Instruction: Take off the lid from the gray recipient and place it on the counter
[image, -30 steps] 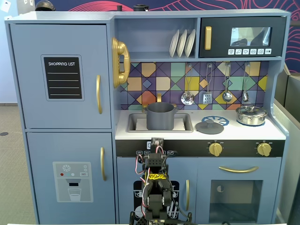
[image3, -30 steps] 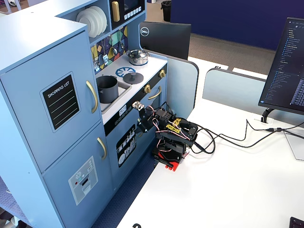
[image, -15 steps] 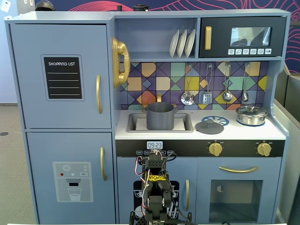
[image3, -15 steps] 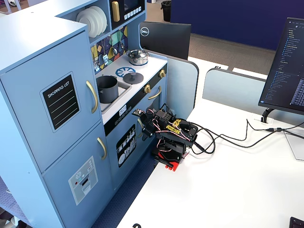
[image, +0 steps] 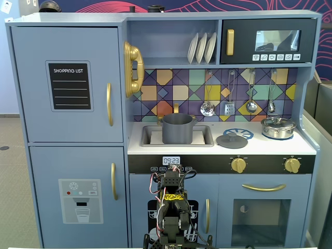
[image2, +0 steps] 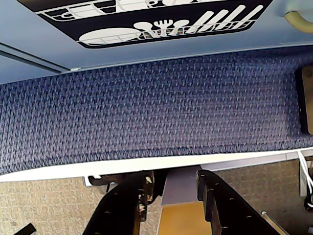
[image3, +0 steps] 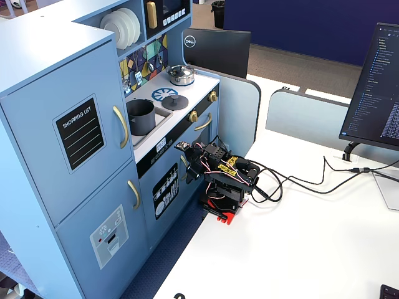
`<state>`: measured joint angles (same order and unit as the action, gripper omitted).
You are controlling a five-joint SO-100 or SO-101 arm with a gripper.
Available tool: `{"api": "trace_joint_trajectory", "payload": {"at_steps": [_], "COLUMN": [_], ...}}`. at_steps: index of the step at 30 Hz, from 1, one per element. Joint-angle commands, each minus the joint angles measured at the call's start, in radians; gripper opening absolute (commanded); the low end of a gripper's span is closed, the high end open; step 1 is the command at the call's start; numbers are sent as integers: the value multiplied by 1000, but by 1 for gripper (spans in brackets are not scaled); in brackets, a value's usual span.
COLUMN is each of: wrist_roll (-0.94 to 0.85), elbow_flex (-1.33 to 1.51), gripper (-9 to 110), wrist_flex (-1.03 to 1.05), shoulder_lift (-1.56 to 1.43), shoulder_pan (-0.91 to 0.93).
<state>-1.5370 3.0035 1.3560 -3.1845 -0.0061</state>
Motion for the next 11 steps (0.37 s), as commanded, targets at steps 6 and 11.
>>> {"api": "trace_joint_trajectory", "payload": {"at_steps": [6, 11], "wrist_roll": [26, 26], "elbow_flex": [-2, -2], "gripper": [4, 5], "wrist_flex": [173, 173], "shoulder_lift": [6, 6], "shoulder_pan": [18, 18]}}
